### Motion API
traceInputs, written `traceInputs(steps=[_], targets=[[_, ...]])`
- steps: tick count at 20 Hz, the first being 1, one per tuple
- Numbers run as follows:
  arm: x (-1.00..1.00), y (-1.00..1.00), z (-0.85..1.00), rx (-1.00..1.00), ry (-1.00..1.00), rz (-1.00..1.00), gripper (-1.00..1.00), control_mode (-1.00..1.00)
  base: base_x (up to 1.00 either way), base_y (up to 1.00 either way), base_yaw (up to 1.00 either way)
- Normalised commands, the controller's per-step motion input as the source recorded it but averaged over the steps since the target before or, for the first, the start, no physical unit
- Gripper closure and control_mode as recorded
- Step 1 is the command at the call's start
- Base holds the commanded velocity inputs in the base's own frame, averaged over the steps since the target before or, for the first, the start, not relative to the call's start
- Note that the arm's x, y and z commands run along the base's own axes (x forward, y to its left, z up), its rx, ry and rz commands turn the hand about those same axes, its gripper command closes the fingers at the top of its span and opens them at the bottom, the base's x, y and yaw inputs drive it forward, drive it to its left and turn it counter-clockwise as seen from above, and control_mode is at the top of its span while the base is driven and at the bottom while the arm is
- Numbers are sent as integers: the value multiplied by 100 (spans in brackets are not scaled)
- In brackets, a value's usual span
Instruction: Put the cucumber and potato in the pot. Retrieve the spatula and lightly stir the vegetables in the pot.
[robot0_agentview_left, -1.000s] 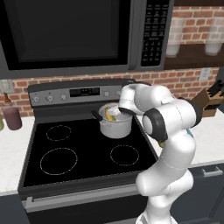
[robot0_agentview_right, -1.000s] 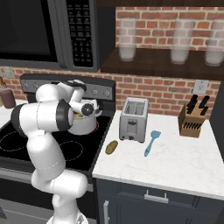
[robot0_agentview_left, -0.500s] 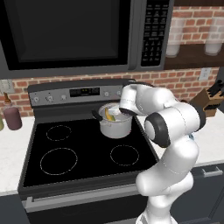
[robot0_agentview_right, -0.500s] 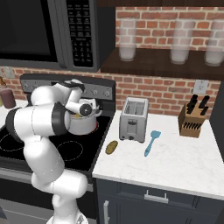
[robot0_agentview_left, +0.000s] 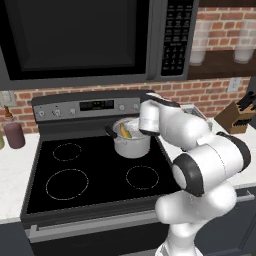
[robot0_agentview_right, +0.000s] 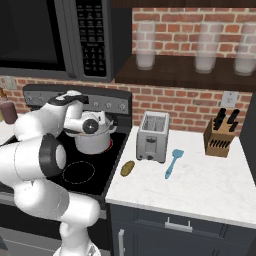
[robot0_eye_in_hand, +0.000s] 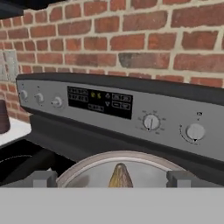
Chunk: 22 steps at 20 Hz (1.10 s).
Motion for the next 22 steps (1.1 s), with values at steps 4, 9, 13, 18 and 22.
traceInputs(steps=[4, 9, 13, 18, 22], targets=[[-67, -39, 60, 2, 12, -4, -100, -100, 0, 0, 0], [-81, -53, 60, 4, 22, -7, -100, -100, 0, 0, 0], [-85, -49, 66, 3, 20, -8, -100, -100, 0, 0, 0], [-80, -50, 66, 3, 7, -5, -100, -100, 0, 0, 0], [-81, -55, 66, 6, 9, -4, -100, -100, 0, 0, 0]])
